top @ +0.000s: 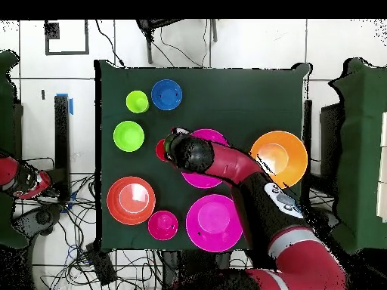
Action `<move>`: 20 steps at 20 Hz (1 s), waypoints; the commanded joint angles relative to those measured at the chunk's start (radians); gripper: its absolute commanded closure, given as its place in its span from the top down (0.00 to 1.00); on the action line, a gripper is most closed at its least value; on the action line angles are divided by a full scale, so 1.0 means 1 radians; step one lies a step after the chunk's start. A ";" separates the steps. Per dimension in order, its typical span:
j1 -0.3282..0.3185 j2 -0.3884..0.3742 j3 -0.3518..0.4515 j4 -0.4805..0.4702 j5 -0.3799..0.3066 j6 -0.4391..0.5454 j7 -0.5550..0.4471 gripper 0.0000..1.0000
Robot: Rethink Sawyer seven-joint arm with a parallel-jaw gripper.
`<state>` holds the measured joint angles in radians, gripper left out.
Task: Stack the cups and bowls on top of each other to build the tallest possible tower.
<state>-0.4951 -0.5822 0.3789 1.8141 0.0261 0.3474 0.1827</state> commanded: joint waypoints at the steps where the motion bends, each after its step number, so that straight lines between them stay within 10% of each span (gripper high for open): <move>1: -0.063 0.096 0.111 0.069 -0.057 -0.093 0.195 0.00; 20: -0.197 0.095 0.298 0.142 -0.053 -0.050 0.181 0.00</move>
<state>-0.6763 -0.5140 0.5793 1.8993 0.0255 0.3384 0.1827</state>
